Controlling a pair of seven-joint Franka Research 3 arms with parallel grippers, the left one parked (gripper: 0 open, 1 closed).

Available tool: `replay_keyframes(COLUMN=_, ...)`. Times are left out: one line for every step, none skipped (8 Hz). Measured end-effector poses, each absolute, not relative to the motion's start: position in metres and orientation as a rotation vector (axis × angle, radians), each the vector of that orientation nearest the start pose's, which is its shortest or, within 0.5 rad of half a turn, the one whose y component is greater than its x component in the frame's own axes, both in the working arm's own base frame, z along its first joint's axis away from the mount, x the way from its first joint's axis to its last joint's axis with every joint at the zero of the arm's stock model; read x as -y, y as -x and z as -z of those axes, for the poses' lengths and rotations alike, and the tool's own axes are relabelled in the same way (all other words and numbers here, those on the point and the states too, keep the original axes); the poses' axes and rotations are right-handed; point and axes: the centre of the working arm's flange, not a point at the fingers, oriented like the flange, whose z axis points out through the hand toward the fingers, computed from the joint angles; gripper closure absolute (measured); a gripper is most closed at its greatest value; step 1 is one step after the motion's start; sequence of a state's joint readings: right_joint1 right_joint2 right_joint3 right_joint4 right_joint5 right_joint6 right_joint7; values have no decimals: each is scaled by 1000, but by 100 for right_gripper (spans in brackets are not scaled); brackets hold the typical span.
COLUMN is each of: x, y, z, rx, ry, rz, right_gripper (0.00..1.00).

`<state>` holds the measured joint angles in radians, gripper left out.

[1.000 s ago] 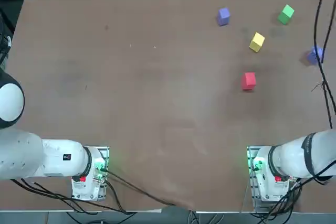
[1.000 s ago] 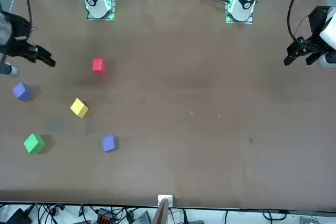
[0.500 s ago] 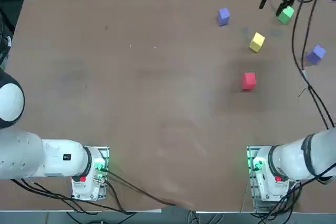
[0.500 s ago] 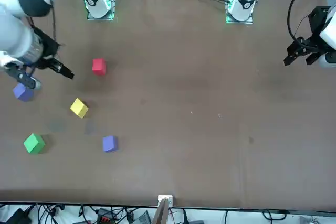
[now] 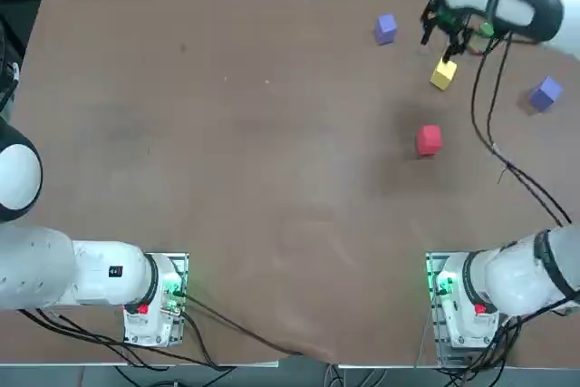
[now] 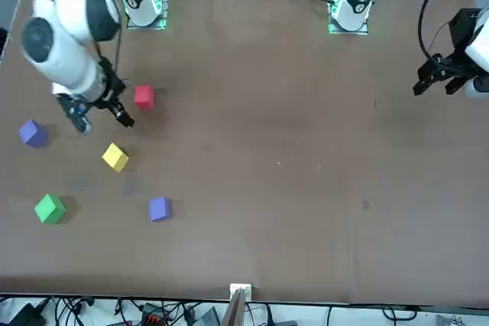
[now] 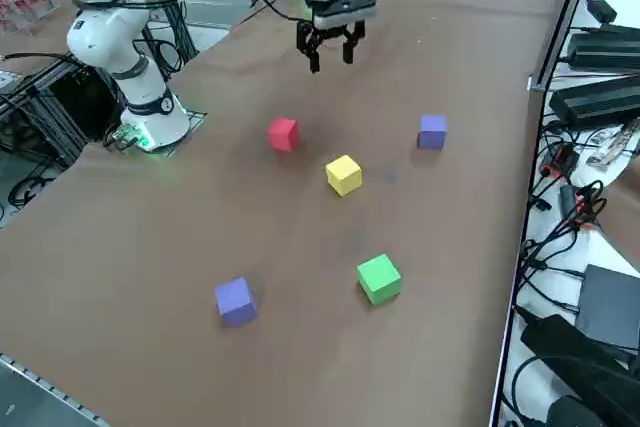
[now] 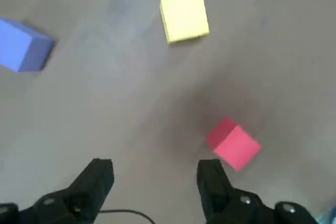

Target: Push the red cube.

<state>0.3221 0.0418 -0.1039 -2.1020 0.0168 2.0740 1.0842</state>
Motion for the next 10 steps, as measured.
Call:
replay_keyframes(x=-124, y=-522, z=-377, rx=-1460, ry=2828, rz=-104, right_gripper=5)
replay_keyframes(x=-125, y=-516, z=-367, rx=-1574, ry=2778, rz=-114, right_gripper=8)
replay_keyframes(x=-124, y=-512, z=-360, rx=-1669, ry=2729, rz=-118, right_gripper=11)
replay_keyframes(x=-122, y=-508, z=-352, rx=-1739, ry=2691, rz=-120, right_gripper=13)
replay_keyframes(x=-124, y=-501, z=-341, rx=-1781, ry=2668, rz=-121, right_gripper=16)
replay_keyframes(x=-128, y=-492, z=-328, rx=-1813, ry=2652, rz=-121, right_gripper=17)
replay_keyframes(x=-131, y=-483, z=-315, rx=-1851, ry=2634, rz=-126, right_gripper=19)
replay_keyframes(x=-131, y=-475, z=-304, rx=-1893, ry=2617, rz=-136, right_gripper=22)
replay_keyframes(x=-129, y=-467, z=-294, rx=-1936, ry=2598, rz=-145, right_gripper=22)
replay_keyframes(x=-128, y=-460, z=-285, rx=-1973, ry=2574, rz=-144, right_gripper=22)
